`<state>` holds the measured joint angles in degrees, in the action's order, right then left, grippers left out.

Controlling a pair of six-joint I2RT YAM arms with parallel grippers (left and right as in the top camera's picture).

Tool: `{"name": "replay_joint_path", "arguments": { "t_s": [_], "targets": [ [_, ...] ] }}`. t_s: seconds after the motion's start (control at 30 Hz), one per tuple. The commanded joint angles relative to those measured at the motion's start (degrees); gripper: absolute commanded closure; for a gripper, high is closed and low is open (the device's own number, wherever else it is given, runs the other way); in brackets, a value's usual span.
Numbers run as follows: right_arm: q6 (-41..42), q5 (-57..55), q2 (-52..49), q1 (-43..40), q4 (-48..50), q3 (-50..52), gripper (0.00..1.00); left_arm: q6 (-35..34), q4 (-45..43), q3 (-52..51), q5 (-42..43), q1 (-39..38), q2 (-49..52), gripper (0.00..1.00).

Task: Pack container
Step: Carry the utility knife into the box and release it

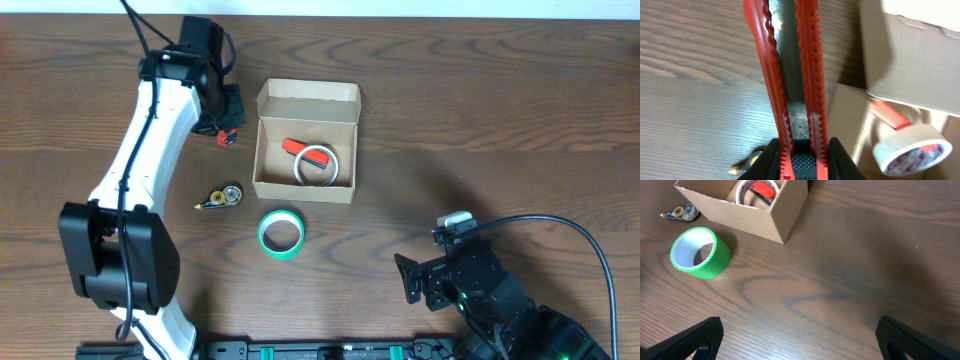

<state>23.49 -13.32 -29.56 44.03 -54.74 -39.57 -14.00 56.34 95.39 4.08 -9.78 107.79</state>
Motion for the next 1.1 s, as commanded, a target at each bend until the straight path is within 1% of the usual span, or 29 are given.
{"name": "replay_joint_path", "arguments": {
  "t_s": [0.0,0.33,0.5,0.63,0.9,1.07],
  "targets": [
    [0.48,-0.15,0.31,0.42,0.04,0.04,0.01,-2.71,0.48,1.2,0.02,-2.69,-1.36,0.79],
    [0.48,-0.15,0.31,0.42,0.04,0.04,0.01,-9.79,0.42,1.2,0.02,-12.72,-1.49,0.79],
    [0.48,-0.15,0.31,0.42,0.04,0.04,0.01,-15.41,-0.24,1.2,-0.31,-16.57,-1.44,0.8],
    [0.48,-0.15,0.31,0.42,0.04,0.04,0.01,-23.12,-2.21,1.2,-2.03,-18.08,-1.11,0.79],
    [0.48,-0.15,0.31,0.42,0.04,0.04,0.01,-43.69,-6.54,1.18,-4.72,-19.1,0.48,0.79],
    [0.48,-0.15,0.31,0.42,0.04,0.04,0.01,-52.74,-6.51,1.18,-4.98,-19.5,0.96,0.8]
  ]
}}
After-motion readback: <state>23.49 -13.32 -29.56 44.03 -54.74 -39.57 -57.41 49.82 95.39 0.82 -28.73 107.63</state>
